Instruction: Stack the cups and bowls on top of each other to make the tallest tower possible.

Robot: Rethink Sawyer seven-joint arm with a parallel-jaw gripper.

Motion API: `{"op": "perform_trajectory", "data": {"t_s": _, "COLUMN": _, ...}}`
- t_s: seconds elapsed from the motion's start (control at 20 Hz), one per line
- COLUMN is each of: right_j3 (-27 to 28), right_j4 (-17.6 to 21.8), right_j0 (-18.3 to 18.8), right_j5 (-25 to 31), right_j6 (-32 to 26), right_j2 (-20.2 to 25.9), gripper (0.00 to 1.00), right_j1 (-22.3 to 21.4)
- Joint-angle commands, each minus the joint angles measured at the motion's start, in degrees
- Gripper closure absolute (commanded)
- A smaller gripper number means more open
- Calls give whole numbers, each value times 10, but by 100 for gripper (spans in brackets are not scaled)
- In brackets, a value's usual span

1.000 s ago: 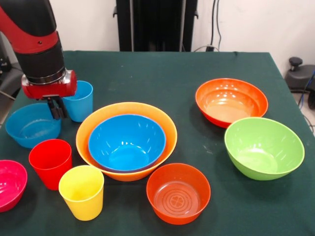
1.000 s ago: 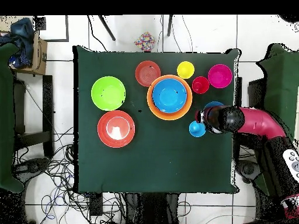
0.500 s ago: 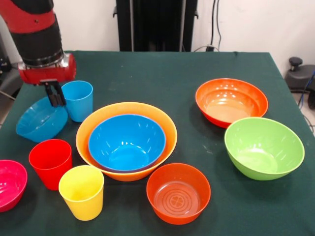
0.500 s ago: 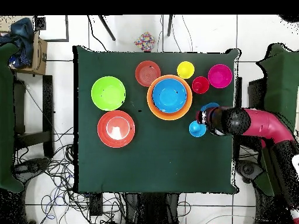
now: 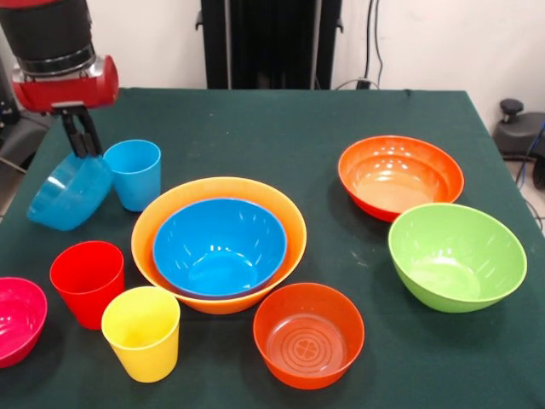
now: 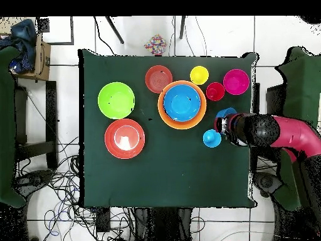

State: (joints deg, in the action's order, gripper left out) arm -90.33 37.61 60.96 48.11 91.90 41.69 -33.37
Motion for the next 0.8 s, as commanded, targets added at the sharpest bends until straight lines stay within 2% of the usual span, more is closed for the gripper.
{"op": "perform_trajectory", "data": {"t_s": 0.05, "right_j3": -29, "right_j4": -13, "right_j0": -3, "right_j5": 76, "right_j6": -181, "right_j2": 39, "gripper": 100, "right_j1": -18}}
{"op": "perform_trajectory", "data": {"t_s": 0.8, "right_j3": -4, "right_j4": -68, "right_j0": -4, "right_j5": 134, "right_j6": -154, "right_j2": 74, "gripper": 100, "right_j1": -48}}
